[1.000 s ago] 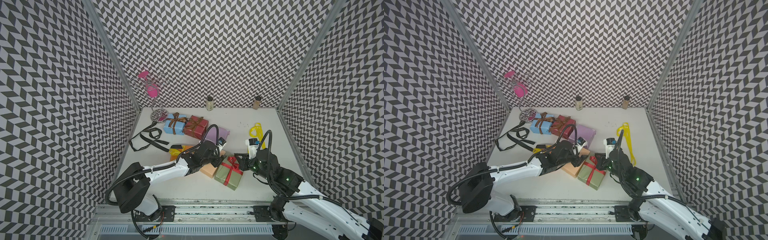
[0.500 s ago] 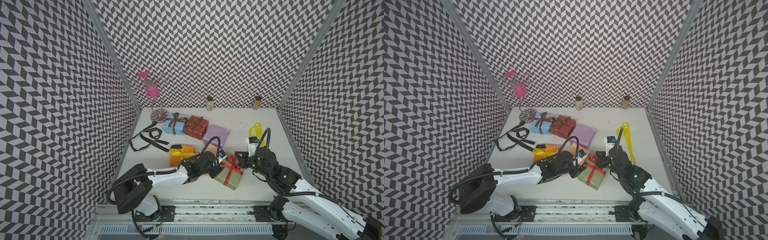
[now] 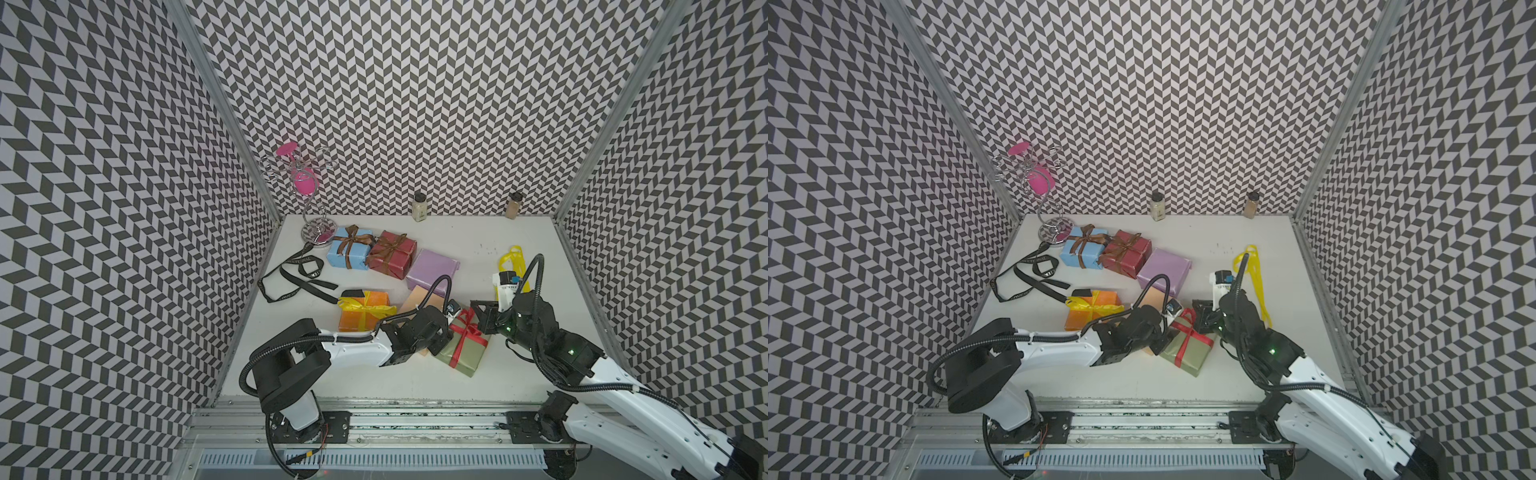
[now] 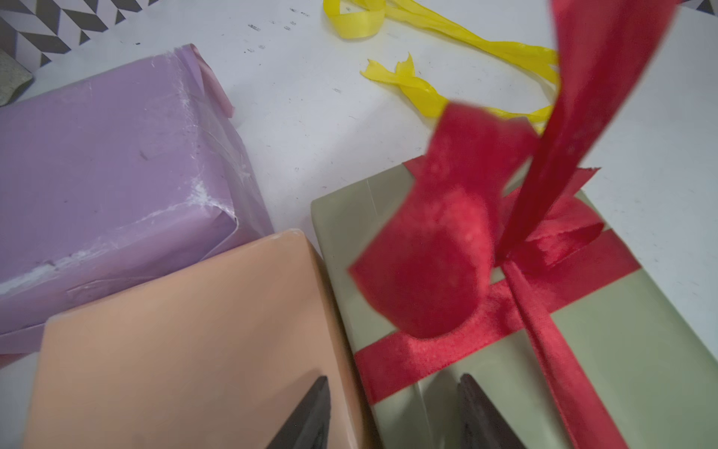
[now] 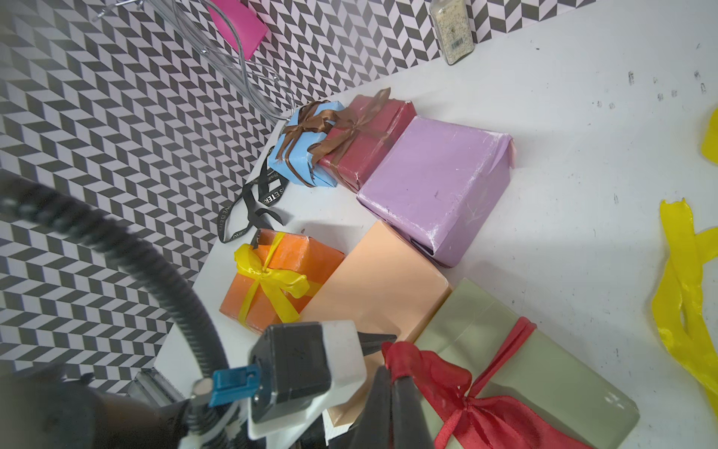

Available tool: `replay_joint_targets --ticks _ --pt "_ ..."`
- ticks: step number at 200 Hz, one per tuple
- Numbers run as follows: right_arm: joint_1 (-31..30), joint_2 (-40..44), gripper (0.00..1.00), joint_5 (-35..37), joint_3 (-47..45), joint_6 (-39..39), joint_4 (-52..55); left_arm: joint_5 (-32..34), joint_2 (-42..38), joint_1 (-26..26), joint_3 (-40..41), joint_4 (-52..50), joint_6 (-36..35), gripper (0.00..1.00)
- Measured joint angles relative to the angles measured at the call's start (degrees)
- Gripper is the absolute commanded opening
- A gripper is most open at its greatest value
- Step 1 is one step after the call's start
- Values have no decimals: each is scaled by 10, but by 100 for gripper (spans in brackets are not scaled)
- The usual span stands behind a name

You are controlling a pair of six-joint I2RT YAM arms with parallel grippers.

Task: Untie the ribbon bows on the gift boxes
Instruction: Untie the ribbon from the gift box.

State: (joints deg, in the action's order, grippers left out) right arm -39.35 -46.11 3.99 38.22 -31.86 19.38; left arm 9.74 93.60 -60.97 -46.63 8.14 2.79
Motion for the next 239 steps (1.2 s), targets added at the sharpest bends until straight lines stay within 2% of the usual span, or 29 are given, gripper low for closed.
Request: replay_joint_targets --ticks 65,146,181,210,239 --pt "17 -20 0 0 74 25 2 39 7 -18 0 13 12 55" --pt "70 -82 0 1 205 73 -2 49 7 -23 10 30 23 55" --pt "102 -115 18 0 200 85 -11 48 5 -23 12 31 27 56" --pt "130 -144 46 1 153 86 -14 40 0 -23 15 30 29 56" --pt "135 -155 54 7 136 94 24 33 -9 -24 16 17 29 58"
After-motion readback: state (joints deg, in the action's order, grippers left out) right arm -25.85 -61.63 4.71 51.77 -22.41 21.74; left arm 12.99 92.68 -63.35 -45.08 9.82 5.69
